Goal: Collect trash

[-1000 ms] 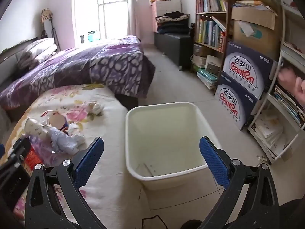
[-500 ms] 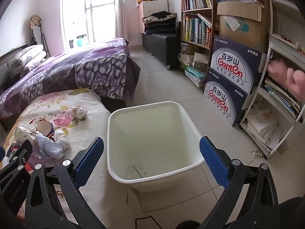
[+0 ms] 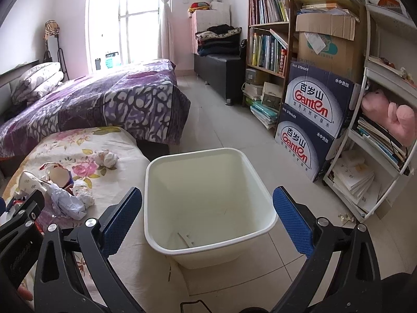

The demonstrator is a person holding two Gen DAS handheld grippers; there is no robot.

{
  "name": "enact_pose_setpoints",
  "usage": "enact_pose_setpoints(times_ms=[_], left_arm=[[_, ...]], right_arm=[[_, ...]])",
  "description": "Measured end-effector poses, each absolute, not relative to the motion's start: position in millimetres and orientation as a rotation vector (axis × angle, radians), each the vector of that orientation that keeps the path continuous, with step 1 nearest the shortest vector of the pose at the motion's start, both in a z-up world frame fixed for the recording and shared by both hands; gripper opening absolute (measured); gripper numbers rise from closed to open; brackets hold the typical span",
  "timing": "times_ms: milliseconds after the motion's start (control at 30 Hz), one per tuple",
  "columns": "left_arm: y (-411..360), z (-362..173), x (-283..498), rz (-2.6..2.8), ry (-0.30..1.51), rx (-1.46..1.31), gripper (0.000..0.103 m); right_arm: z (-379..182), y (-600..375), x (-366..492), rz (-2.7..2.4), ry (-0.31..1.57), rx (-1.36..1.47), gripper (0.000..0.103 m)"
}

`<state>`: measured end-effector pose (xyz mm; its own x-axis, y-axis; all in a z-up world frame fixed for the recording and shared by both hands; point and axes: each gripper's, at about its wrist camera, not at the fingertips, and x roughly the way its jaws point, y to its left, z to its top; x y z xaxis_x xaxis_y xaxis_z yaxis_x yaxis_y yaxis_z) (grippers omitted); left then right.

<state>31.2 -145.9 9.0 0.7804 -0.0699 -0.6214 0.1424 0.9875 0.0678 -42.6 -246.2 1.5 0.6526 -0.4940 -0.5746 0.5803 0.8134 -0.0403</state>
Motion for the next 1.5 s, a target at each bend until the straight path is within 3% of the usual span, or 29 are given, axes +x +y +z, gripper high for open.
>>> enact_pose_setpoints(times_ms=[1500], left_arm=[[-101,-5,31,-0.129,0.712,0.104,0.091]], right_arm=[[-5,-243,-49,-0.614,0.617,0.166,0.096]])
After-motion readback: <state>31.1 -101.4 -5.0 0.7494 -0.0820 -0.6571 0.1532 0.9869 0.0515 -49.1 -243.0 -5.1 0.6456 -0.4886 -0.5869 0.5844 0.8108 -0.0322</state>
